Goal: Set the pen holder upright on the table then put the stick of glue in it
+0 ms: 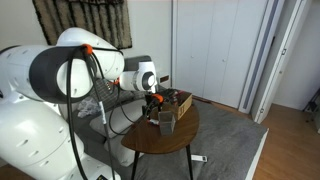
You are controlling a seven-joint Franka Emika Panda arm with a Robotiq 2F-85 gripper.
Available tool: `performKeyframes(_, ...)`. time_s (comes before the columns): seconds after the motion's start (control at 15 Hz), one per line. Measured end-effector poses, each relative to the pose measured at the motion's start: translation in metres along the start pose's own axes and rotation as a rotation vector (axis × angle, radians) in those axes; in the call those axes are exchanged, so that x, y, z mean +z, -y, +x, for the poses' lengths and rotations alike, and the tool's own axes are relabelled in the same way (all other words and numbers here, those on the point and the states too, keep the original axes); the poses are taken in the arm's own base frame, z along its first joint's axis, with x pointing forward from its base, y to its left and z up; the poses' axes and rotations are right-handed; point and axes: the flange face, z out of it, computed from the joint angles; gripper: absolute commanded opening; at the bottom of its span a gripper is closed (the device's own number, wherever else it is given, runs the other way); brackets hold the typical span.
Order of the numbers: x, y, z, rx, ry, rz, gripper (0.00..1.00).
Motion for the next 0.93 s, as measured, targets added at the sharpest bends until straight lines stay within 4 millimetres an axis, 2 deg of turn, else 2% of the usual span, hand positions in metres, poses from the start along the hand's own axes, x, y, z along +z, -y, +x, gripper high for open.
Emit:
performKeyframes(0.47, 0.023, 0.007, 0.007, -0.086, 0.035, -0.051, 1.0)
performKeyframes(0.53, 0.026, 0.008, 0.008, -0.102, 0.046, -0.059, 0.97)
performKeyframes(0.6, 0.029, 0.009, 0.01, -0.118, 0.061, -0.067, 0.74)
performKeyframes(0.73, 0.037, 0.011, 0.013, -0.151, 0.095, -0.078, 0.69)
performKeyframes(0.93, 0.044, 0.013, 0.016, -0.178, 0.121, -0.078, 0.45)
